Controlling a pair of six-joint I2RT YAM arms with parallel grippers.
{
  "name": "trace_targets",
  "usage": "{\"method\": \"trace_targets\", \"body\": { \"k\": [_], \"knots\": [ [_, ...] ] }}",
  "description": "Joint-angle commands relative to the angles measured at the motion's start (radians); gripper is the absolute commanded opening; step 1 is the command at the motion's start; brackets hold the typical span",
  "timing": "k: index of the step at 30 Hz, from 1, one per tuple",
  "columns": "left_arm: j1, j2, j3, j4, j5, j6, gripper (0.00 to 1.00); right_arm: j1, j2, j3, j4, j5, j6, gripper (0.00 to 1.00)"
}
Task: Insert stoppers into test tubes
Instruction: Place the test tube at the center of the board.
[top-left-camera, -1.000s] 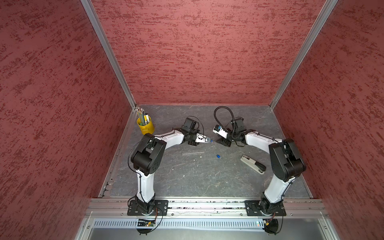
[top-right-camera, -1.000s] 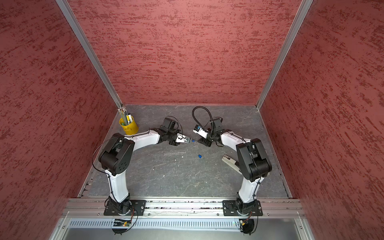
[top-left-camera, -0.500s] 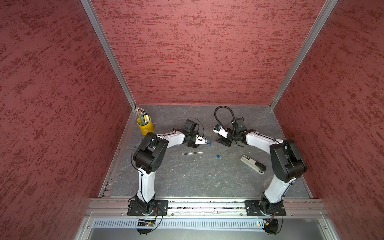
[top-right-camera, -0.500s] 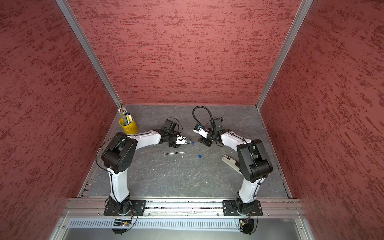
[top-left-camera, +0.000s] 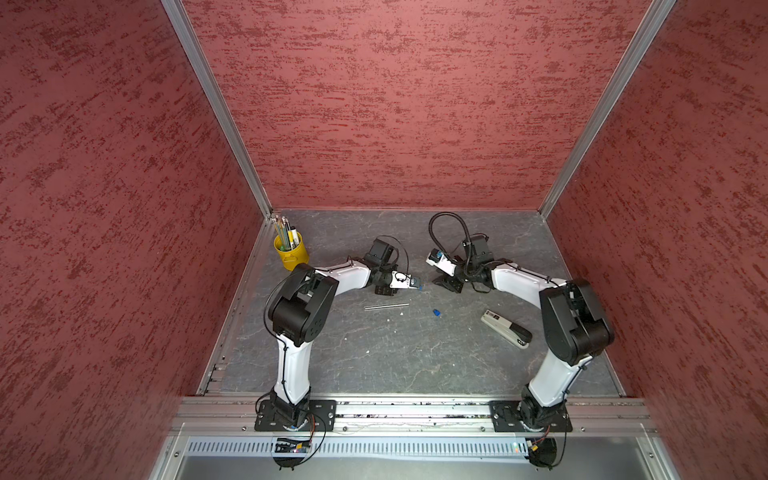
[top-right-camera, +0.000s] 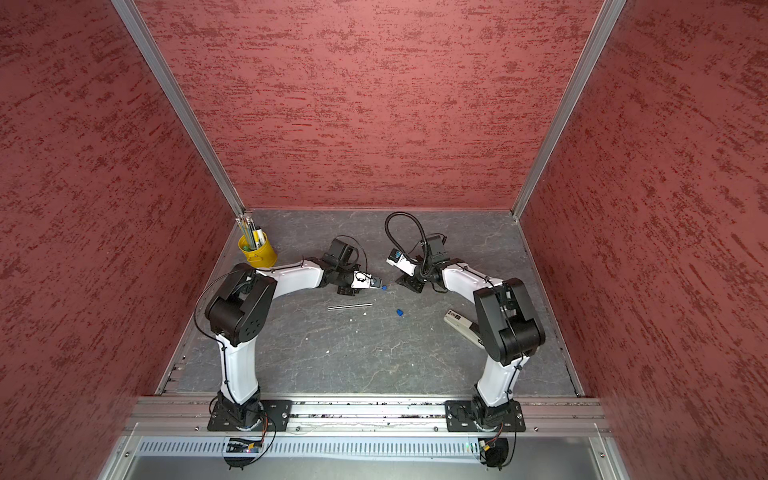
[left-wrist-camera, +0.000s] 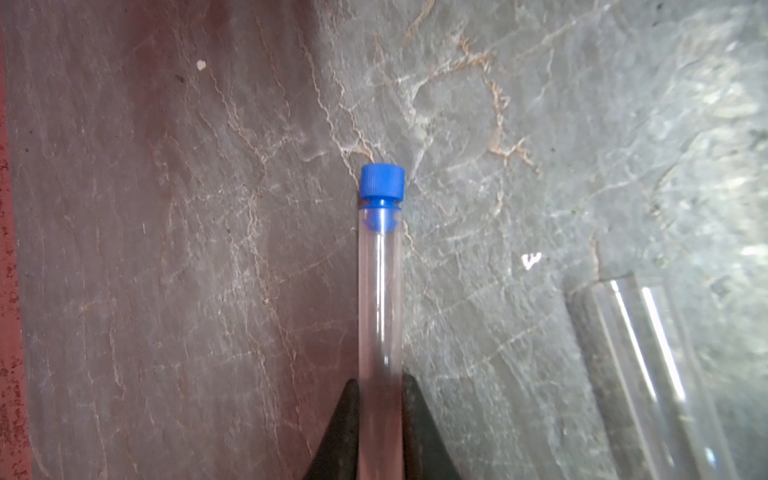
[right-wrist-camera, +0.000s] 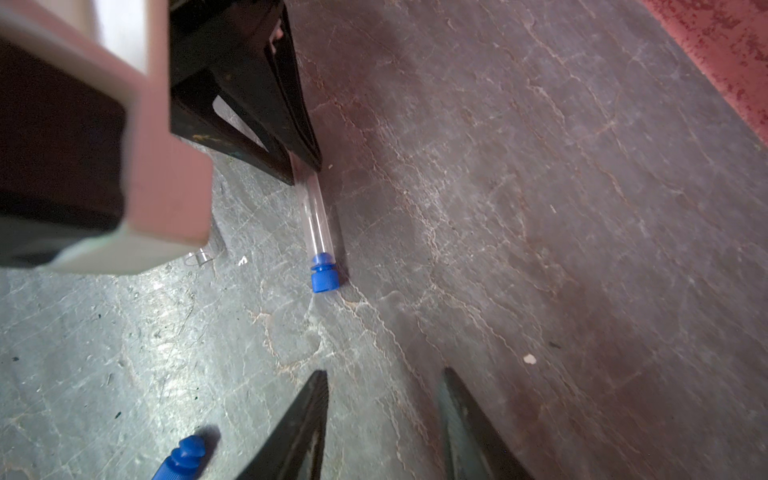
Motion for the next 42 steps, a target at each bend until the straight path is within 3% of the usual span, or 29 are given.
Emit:
{"method": "trace_targets", "body": {
  "k": [1, 14, 29, 42],
  "knots": [
    [0.004, 0.031, 0.023, -0.011, 0.011, -0.018, 0.19, -0.009, -0.032, -0.010, 0.012, 0.005, -0.001, 0.46],
    [0.006, 0.051, 0.042, -0.048, 0.015, -0.045, 0.22, -0.009, -0.033, -0.012, 0.012, 0.004, -0.003, 0.47],
    [0.005, 0.033, 0.047, -0.045, 0.009, -0.049, 0.36, -0.009, -0.039, -0.014, 0.007, 0.009, 0.002, 0.47],
    [-0.010, -0.029, 0.045, -0.069, -0.007, -0.057, 0.38, -0.009, -0.092, -0.042, 0.018, 0.033, 0.042, 0.47]
  ]
}}
